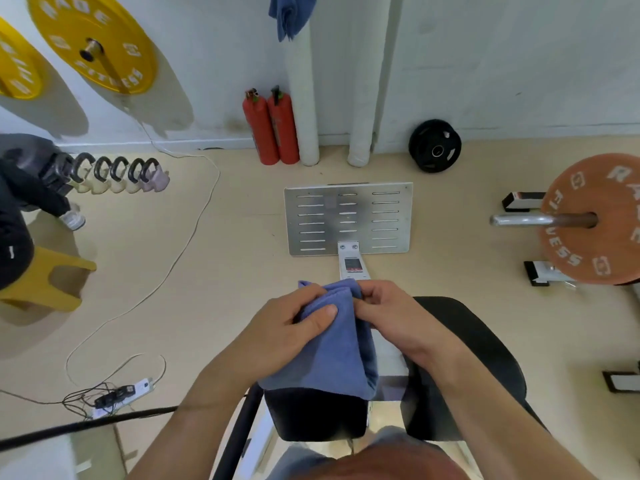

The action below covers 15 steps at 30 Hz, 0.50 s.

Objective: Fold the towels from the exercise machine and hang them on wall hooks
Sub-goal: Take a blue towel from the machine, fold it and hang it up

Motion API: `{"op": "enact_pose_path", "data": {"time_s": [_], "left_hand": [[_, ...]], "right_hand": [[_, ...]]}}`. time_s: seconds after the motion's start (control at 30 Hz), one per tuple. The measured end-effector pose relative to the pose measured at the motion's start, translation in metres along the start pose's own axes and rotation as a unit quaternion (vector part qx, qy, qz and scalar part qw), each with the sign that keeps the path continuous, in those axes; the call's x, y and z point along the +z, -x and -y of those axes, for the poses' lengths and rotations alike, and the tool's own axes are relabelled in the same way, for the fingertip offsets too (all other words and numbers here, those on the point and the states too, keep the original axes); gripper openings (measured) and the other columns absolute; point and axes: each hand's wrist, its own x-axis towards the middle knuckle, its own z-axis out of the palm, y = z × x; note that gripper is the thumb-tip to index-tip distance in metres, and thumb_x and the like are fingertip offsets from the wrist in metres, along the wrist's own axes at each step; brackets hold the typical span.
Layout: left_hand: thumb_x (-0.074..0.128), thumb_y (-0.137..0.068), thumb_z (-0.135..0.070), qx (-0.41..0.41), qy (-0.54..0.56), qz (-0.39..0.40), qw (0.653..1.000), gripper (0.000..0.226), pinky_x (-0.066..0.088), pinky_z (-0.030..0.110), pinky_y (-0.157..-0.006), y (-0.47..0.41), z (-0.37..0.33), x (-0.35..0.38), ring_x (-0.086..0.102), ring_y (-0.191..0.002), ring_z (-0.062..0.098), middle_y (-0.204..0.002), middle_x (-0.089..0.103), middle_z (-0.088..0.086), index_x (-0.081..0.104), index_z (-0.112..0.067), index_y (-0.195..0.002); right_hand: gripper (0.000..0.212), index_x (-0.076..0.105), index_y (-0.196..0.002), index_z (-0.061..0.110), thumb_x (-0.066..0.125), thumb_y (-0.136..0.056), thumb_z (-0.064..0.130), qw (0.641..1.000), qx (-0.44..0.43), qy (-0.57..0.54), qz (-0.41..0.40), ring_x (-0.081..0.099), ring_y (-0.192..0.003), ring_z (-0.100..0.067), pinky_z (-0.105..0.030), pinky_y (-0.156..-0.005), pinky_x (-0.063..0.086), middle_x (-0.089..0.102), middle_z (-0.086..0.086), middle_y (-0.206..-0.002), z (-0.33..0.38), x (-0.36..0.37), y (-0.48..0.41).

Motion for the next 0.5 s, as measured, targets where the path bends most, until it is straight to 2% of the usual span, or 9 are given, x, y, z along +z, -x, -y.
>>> {"op": "enact_pose_path", "data": {"time_s": [0.07, 0.13, 0.2, 0.27, 0.3, 0.37, 0.43, 0.5], "left_hand": [[0.048, -0.086, -0.049, 0.031, -0.028, -0.035, 0.999, 0.022, 0.046, 0.025, -0.076, 0.005, -0.010, -0.005, 0.059, -0.081, 0.009, -0.089, 0.065, -0.010, 0.061, -0.036, -0.098], [0.051, -0.085, -0.038, 0.062, -0.043, -0.073, 0.994, 0.016, 0.044, 0.018, -0.074, 0.011, -0.019, -0.008, 0.060, -0.082, 0.004, -0.089, 0.066, -0.017, 0.063, -0.038, -0.095], [0.055, -0.083, -0.029, 0.092, -0.041, -0.095, 0.990, 0.018, 0.041, 0.012, -0.075, 0.017, -0.026, -0.011, 0.059, -0.084, 0.000, -0.088, 0.066, -0.020, 0.063, -0.042, -0.092], [0.058, -0.082, -0.024, 0.119, -0.038, -0.105, 0.987, 0.022, 0.041, 0.009, -0.077, 0.022, -0.032, -0.012, 0.061, -0.086, 0.001, -0.089, 0.067, -0.020, 0.065, -0.042, -0.092], [0.060, -0.082, -0.023, 0.127, -0.039, -0.109, 0.985, 0.023, 0.042, 0.010, -0.077, 0.025, -0.035, -0.011, 0.061, -0.086, 0.002, -0.090, 0.067, -0.020, 0.065, -0.043, -0.091], [0.064, -0.079, -0.026, 0.136, -0.032, -0.118, 0.983, 0.019, 0.044, 0.010, -0.077, 0.028, -0.040, -0.010, 0.062, -0.087, 0.002, -0.091, 0.068, -0.022, 0.069, -0.041, -0.089], [0.065, -0.077, -0.035, 0.156, -0.047, -0.137, 0.977, 0.021, 0.043, 0.010, -0.077, 0.029, -0.044, -0.010, 0.062, -0.086, 0.002, -0.090, 0.067, -0.022, 0.068, -0.036, -0.098], [0.061, -0.078, -0.040, 0.192, -0.092, -0.163, 0.963, 0.024, 0.043, 0.012, -0.078, 0.029, -0.046, -0.011, 0.060, -0.086, 0.001, -0.089, 0.065, -0.021, 0.070, -0.031, -0.098]], "right_hand": [[0.024, 0.071, -0.112, 0.026, 0.053, -0.097, 0.018, 1.000, -0.015, 0.009, -0.014, 0.067, -0.104, -0.010, -0.030, -0.096, 0.051, 0.074, 0.004, -0.106, 0.012, 0.004, 0.008], [0.024, 0.074, -0.106, 0.021, 0.056, -0.094, 0.011, 0.998, -0.041, 0.032, -0.045, 0.068, -0.096, -0.007, -0.027, -0.088, 0.054, 0.076, 0.001, -0.099, 0.022, 0.007, 0.017], [0.020, 0.076, -0.094, 0.019, 0.060, -0.085, 0.011, 0.990, -0.075, 0.088, -0.081, 0.065, -0.080, -0.006, -0.032, -0.077, 0.054, 0.076, -0.003, -0.087, 0.031, 0.009, 0.025], [0.019, 0.077, -0.087, 0.025, 0.062, -0.077, 0.017, 0.980, -0.107, 0.136, -0.103, 0.065, -0.076, -0.002, -0.027, -0.070, 0.054, 0.075, 0.005, -0.080, 0.040, 0.011, 0.033], [0.020, 0.077, -0.090, 0.026, 0.064, -0.078, 0.018, 0.978, -0.115, 0.139, -0.109, 0.068, -0.079, -0.002, -0.025, -0.074, 0.055, 0.075, 0.009, -0.082, 0.044, 0.012, 0.037], [0.022, 0.077, -0.097, 0.024, 0.063, -0.084, 0.012, 0.976, -0.120, 0.140, -0.121, 0.070, -0.087, -0.006, -0.034, -0.084, 0.057, 0.076, 0.008, -0.088, 0.050, 0.013, 0.043], [0.024, 0.076, -0.100, 0.022, 0.059, -0.088, 0.010, 0.974, -0.125, 0.148, -0.115, 0.070, -0.091, -0.009, -0.040, -0.089, 0.055, 0.076, 0.007, -0.091, 0.055, 0.014, 0.049], [0.024, 0.075, -0.103, 0.022, 0.056, -0.093, 0.011, 0.976, -0.132, 0.143, -0.095, 0.069, -0.095, -0.008, -0.035, -0.092, 0.054, 0.076, 0.008, -0.095, 0.059, 0.014, 0.055]]}}
